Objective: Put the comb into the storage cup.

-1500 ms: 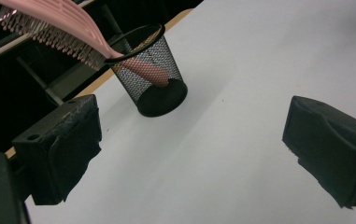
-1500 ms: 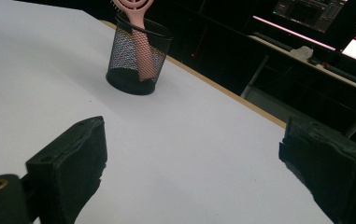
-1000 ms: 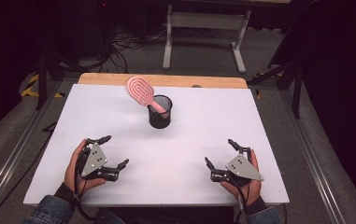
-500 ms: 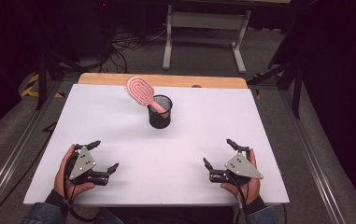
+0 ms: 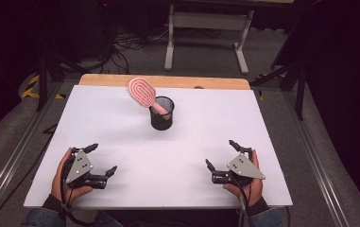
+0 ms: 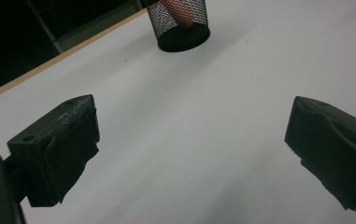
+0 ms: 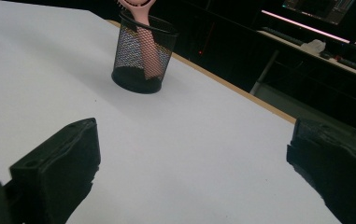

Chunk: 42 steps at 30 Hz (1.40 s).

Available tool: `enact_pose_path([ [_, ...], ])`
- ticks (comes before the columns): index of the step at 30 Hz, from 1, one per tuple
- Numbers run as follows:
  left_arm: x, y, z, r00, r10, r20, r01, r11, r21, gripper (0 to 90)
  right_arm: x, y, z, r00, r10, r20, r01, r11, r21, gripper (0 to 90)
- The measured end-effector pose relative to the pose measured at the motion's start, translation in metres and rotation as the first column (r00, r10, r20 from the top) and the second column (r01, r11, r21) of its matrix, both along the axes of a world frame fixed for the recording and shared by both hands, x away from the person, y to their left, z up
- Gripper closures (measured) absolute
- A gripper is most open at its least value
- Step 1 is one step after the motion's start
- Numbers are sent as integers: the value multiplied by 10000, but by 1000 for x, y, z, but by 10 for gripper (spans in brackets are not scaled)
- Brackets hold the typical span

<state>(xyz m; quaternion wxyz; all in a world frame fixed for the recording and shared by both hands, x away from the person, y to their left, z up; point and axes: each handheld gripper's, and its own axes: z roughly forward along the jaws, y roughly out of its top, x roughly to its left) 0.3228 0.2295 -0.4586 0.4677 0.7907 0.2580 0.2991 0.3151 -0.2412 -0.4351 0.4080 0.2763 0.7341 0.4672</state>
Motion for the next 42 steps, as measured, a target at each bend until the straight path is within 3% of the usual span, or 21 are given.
enact_pose_path([
  [23, 0, -1, 1, 9998, -160, 74, 160, 9999, -1, 43, 0, 0, 1, 10000, 4, 25, -5, 9999, 111, 30],
  [32, 2, 0, 0, 9998, -201, 26, 201, 9995, -251, 44, 3, -1, -2, 9999, -105, -88, 106, 9999, 118, 32],
  [42, 3, -4, 0, 9998, -217, -9, 217, 9998, -37, 45, 0, -5, -1, 9998, -171, -41, 171, 9996, 234, 33],
])
